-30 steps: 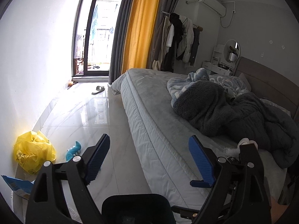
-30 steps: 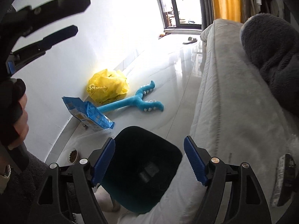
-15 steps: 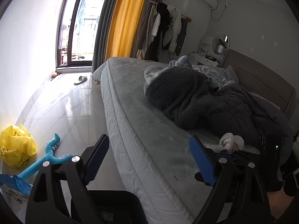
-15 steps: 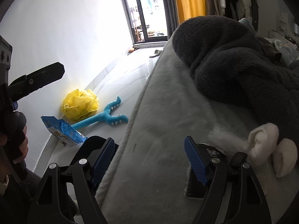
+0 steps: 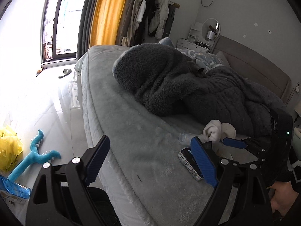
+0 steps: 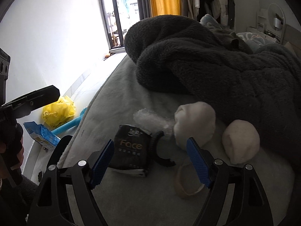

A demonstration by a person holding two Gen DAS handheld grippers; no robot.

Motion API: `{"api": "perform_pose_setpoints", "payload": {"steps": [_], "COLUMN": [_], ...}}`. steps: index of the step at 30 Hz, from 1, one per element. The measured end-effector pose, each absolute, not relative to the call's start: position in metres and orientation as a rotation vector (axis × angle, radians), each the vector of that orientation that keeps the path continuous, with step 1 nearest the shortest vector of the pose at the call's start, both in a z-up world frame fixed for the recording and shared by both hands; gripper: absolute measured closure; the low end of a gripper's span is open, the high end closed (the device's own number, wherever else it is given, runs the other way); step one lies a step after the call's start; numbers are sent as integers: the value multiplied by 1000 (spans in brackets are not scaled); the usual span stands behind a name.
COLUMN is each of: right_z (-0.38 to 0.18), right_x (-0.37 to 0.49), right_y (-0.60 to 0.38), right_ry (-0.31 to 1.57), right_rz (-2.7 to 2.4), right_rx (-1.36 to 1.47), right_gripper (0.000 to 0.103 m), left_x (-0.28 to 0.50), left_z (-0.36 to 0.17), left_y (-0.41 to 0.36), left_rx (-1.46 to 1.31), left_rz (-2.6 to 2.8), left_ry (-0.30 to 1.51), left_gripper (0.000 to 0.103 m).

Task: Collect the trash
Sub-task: 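Grasp the brown tape ring with the right tool while the left tool grasps the black Face tissue pack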

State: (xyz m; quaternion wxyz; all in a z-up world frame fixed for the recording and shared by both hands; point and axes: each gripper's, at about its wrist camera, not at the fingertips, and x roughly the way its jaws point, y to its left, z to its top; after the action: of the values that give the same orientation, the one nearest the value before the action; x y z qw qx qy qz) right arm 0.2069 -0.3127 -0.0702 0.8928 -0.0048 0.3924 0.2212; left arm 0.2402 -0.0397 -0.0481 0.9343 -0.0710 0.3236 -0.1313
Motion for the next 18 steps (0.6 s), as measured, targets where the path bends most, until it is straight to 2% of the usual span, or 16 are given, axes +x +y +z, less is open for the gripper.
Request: {"api": "perform_pose_setpoints", "payload": {"steps": [14,15,16,18], "right_z": [-98,-100,-102,-106], "right_x": [210,210,210,210], "right_y": [-358,-359,-361,-362], "right_ry": [896,905,914,937], "right_rz": [409,411,419,424], "right_rx": [34,35,42,48], "right_gripper": [23,24,37,46], "left_x": [254,255,256,258], "left_z": [-81,-84,-86,-91], "left_y": [-94,-97,-100,-106], "left_rx": [-131,-130,-132,-135], "left_rz": [-350,-356,-362,-372], "left_ry": [797,809,820,840], "left_gripper": [14,14,14,14]}}
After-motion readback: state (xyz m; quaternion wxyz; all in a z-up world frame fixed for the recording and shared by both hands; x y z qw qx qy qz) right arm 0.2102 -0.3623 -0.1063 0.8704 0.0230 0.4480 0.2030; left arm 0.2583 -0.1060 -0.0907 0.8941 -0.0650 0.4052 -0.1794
